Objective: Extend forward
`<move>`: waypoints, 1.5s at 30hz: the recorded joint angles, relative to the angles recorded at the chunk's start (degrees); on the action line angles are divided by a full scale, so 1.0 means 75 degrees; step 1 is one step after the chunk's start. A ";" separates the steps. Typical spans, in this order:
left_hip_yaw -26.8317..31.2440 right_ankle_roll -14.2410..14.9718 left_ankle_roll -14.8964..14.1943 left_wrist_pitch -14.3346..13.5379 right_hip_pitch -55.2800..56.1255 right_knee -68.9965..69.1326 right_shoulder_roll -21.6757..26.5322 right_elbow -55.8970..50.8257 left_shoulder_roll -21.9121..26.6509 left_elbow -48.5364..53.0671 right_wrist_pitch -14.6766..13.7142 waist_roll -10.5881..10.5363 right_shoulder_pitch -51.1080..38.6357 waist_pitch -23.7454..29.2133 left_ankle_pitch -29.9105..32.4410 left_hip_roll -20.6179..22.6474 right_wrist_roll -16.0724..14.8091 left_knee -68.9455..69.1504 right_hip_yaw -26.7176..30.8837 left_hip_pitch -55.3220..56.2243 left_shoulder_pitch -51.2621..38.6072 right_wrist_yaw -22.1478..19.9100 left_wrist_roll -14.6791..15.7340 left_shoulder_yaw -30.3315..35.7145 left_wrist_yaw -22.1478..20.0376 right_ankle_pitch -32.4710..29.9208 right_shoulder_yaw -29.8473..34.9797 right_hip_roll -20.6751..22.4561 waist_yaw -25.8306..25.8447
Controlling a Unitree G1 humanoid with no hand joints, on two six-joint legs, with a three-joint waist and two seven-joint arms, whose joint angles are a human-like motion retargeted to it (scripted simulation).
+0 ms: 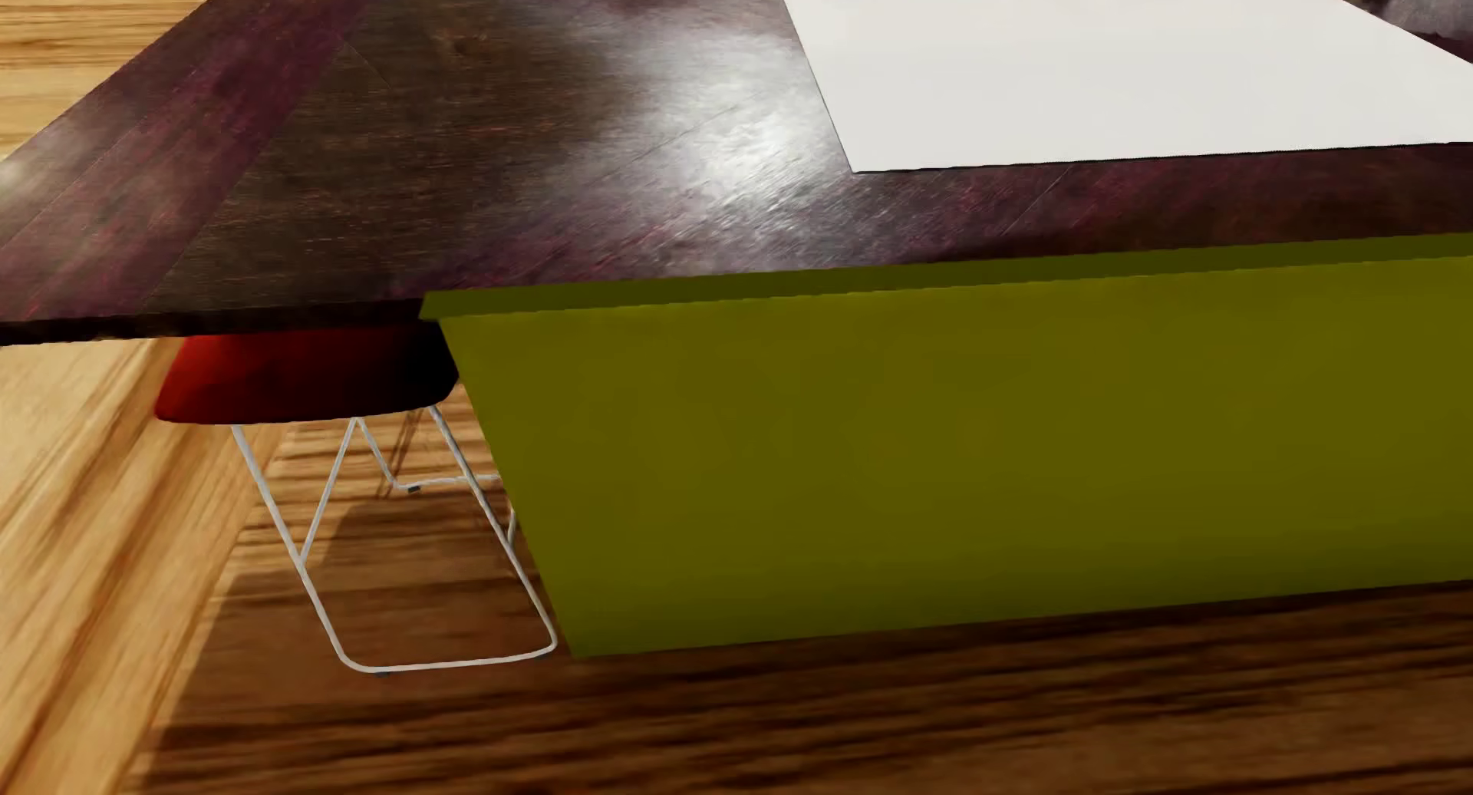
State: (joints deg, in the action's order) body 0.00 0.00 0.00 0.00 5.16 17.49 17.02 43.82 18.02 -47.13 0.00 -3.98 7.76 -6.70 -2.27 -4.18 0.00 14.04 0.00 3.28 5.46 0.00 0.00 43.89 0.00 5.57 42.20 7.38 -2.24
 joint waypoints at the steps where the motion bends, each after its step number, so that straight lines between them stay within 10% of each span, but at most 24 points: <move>1: 0.0000 0.0000 0.0000 0.0000 0.0009 -0.0021 -0.0006 0.0091 0.0000 -0.0075 0.0000 0.0000 -0.0039 0.0048 0.0072 -0.0024 0.0000 -0.0026 0.0000 0.0008 -0.0098 0.0000 0.0000 0.0091 0.0000 -0.0026 -0.0016 -0.0025 0.0052; 7: 0.0000 0.0000 0.0000 0.0000 0.0127 -0.0235 0.0157 0.0598 -0.0094 -0.0329 0.0000 -0.0064 -0.0096 0.0111 0.0048 -0.0045 0.0000 -0.0116 0.0000 0.0127 -0.0698 0.0000 0.0000 0.1203 0.0000 -0.0394 0.0502 -0.0006 0.0319; 9: 0.0000 0.0000 0.0000 0.0000 0.0028 -0.0557 0.0163 0.0849 -0.0138 -0.1606 0.0000 -0.0062 -0.0479 0.0267 0.0078 -0.0030 0.0000 -0.0092 0.0000 0.0168 -0.2106 0.0000 0.0000 0.1819 0.0000 -0.0737 0.1079 -0.0021 0.0639; 17: 0.0000 0.0000 0.0000 0.0000 -0.0079 -0.1073 0.1028 0.0403 0.1169 -0.2401 0.0000 -0.1003 -0.1180 0.0457 0.0224 0.0013 0.0000 -0.0114 0.0000 0.0195 -1.0205 0.0000 0.0000 -0.1516 0.0000 -0.1459 0.0923 -0.0020 0.1468; 21: 0.0000 0.0000 0.0000 0.0000 -0.0106 -0.1013 0.1457 0.0483 0.2107 -0.2690 0.0000 -0.1554 -0.1221 0.0373 0.0392 0.0048 0.0000 -0.0161 0.0000 0.0126 -1.2174 0.0000 0.0000 -0.0671 0.0000 -0.1155 0.0742 -0.0042 0.1357; 45: 0.0000 0.0000 0.0000 0.0000 -0.0272 -0.1134 0.1466 0.0827 0.1576 -0.3264 0.0000 -0.1627 -0.1213 0.0383 -0.0174 0.0039 0.0000 -0.0167 0.0000 -0.0034 -1.2475 0.0000 0.0000 0.0223 0.0000 -0.1564 0.0982 -0.0028 0.2077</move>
State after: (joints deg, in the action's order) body 0.00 0.00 0.00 0.00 3.12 8.98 28.02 50.01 29.84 -71.61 0.00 -16.18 -1.34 -3.83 -3.58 -3.89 0.00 12.79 0.00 3.02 -88.10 0.00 0.00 45.56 0.00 -6.16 49.56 7.17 13.33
